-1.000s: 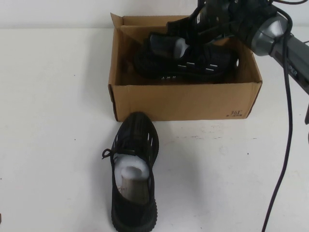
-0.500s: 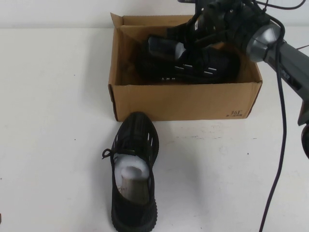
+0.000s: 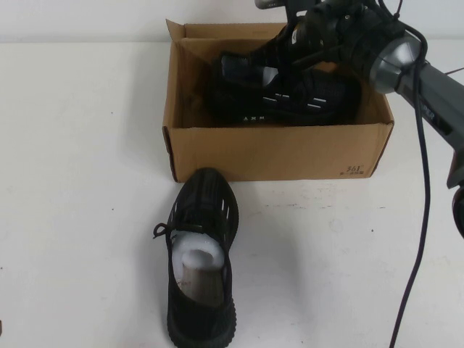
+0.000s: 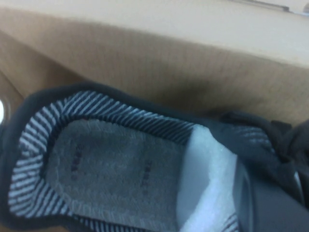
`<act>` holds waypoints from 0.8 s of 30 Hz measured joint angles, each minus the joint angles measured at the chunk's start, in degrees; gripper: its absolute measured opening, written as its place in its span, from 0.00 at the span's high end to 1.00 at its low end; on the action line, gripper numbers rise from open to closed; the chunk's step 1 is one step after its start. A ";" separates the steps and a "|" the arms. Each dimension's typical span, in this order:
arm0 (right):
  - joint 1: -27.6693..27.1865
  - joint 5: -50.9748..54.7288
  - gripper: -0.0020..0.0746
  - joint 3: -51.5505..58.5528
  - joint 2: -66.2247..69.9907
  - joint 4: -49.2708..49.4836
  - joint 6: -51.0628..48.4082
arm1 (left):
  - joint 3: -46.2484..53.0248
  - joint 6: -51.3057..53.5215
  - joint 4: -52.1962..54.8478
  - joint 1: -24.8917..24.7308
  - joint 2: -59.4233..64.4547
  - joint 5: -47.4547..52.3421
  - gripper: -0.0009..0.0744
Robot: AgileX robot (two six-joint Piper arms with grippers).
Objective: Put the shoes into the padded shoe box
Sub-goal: Place the shoe in the shoe box
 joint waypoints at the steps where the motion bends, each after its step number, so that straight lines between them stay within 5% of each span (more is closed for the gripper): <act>1: 0.00 0.00 0.98 0.00 -0.02 0.40 -0.59 | 0.00 0.00 0.00 0.00 0.00 0.00 0.99; 8: 0.00 0.11 0.94 0.00 0.47 1.74 -3.41 | 0.00 0.00 0.00 0.00 0.00 0.00 0.99; 18: 0.00 0.11 0.51 0.00 0.47 1.65 -3.79 | 0.00 0.00 0.00 0.00 0.00 0.00 0.99; 24: 0.00 2.61 0.47 0.00 0.05 1.86 -3.79 | 0.00 0.00 0.00 0.00 0.00 0.00 0.99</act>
